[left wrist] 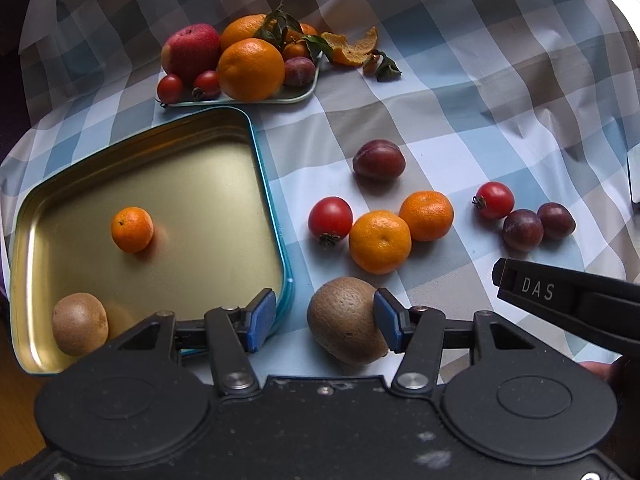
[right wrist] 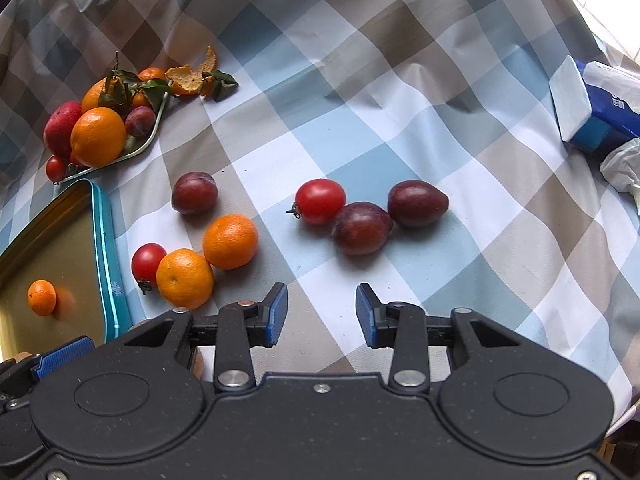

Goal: Organize fruits
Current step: 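Move the left gripper to the second kiwi while the right gripper moves toward the plums, then grasp the kiwi with the left gripper while the right gripper grasps a dark red plum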

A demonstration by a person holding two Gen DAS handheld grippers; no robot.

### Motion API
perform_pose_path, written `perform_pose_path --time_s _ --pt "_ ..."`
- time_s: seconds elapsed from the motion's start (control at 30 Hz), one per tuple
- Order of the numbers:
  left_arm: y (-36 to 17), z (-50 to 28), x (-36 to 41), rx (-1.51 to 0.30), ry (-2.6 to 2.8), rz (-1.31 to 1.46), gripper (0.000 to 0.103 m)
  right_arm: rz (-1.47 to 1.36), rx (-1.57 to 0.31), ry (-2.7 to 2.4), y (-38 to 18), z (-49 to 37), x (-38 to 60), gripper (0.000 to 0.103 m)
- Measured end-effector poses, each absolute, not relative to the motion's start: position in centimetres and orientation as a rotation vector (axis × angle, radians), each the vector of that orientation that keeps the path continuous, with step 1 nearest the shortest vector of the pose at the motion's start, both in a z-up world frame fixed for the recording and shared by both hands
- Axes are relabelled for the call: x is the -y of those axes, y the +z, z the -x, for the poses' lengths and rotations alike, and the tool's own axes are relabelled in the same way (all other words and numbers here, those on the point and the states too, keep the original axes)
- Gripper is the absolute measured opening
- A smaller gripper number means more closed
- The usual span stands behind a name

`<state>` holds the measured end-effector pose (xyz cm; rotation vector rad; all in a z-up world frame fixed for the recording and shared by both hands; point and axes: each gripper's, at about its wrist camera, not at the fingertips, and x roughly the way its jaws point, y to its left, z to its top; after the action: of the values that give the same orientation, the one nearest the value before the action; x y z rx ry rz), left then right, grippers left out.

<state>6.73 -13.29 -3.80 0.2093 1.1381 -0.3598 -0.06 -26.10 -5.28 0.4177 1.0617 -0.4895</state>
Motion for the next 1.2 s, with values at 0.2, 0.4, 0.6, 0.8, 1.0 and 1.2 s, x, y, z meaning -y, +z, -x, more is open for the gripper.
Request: perform_pose_path --time_s 0.2,0.4,0.6,0.8,1.0,1.2 --pt "-4.4 -6.5 14.4 -1.164 -0.356 -0.211 0.061 -0.415 -1.066 -0.489 -5.4 0.7 26.5 0.047" --pt "-4.6 -6.6 15.0 -1.183 -0.350 -0.193 0.059 -0.427 -1.066 -0.509 -5.4 1.3 27.4 0.047" --pt "-5.8 -7.4 16.0 -1.230 -0.316 -0.190 0.058 -0.426 -1.061 -0.520 -5.3 2.0 27.8 0.047" --pt "-6.6 -7.9 16.9 -1.246 -0.281 -0.198 0.059 -0.431 -1.063 -0.526 -5.4 2.6 28.3 0.047" --pt "-7.4 -8.5 17.7 -1.256 -0.252 -0.211 0.060 -0.446 -1.053 -0.544 -5.3 3.0 29.1 0.047" --pt "-7.7 -8.7 18.3 -1.249 -0.235 -0.222 0.062 -0.477 -1.042 -0.598 -5.6 3.3 30.9 0.047"
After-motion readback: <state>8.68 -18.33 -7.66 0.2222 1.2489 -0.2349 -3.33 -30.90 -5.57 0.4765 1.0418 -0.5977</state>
